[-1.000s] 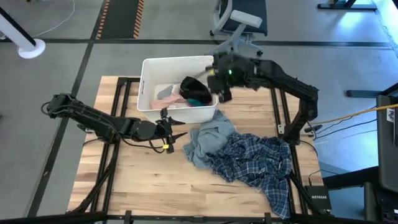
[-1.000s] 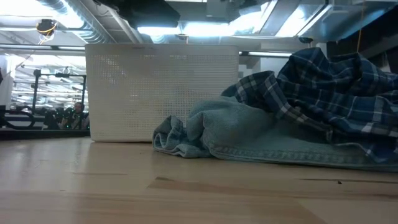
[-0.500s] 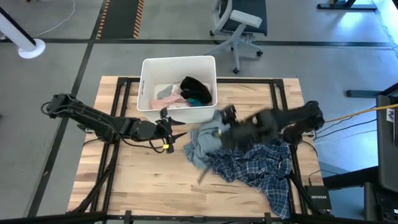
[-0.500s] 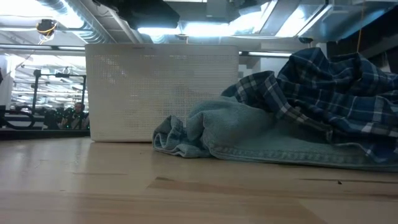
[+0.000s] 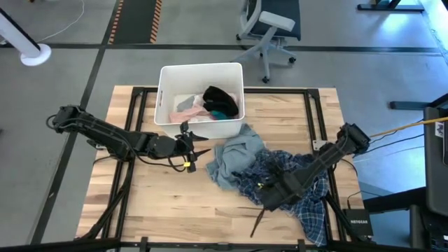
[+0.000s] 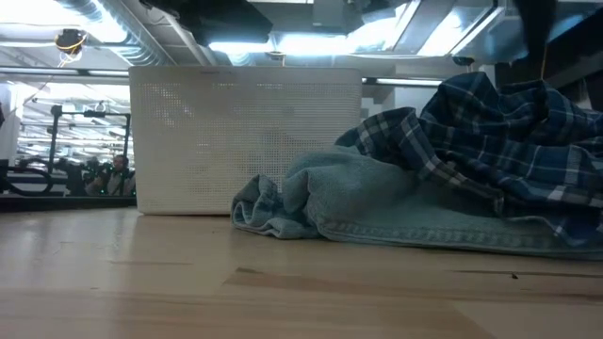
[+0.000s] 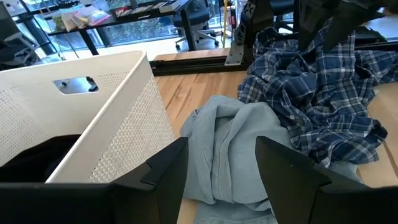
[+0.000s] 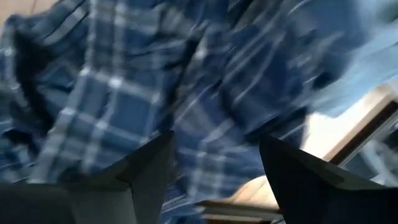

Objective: Sort clothes
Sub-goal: Move the blue patterned pants to the top right of the table

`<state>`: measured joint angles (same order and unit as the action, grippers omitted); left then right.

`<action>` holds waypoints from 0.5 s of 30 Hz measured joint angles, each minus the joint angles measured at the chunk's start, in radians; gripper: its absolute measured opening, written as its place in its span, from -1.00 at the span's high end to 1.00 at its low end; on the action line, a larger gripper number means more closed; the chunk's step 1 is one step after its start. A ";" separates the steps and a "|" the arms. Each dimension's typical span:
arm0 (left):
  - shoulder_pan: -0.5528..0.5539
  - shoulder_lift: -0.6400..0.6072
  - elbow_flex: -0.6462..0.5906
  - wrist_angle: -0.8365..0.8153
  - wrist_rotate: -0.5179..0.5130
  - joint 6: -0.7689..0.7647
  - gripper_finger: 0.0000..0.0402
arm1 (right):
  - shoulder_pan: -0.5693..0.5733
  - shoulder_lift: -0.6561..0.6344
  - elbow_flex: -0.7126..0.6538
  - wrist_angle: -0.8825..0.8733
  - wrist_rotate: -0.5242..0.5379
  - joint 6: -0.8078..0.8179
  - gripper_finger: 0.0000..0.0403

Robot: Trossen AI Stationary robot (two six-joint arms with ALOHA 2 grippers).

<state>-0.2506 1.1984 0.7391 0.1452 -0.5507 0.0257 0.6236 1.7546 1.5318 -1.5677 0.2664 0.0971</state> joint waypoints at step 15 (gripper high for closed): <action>0.000 0.000 0.000 0.000 0.000 -0.005 0.09 | 0.130 -0.002 0.011 0.055 -0.114 0.267 -0.26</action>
<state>-0.2507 1.1984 0.7391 0.1455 -0.5507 0.0204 0.7541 1.7531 1.5427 -1.5130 0.1527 0.3646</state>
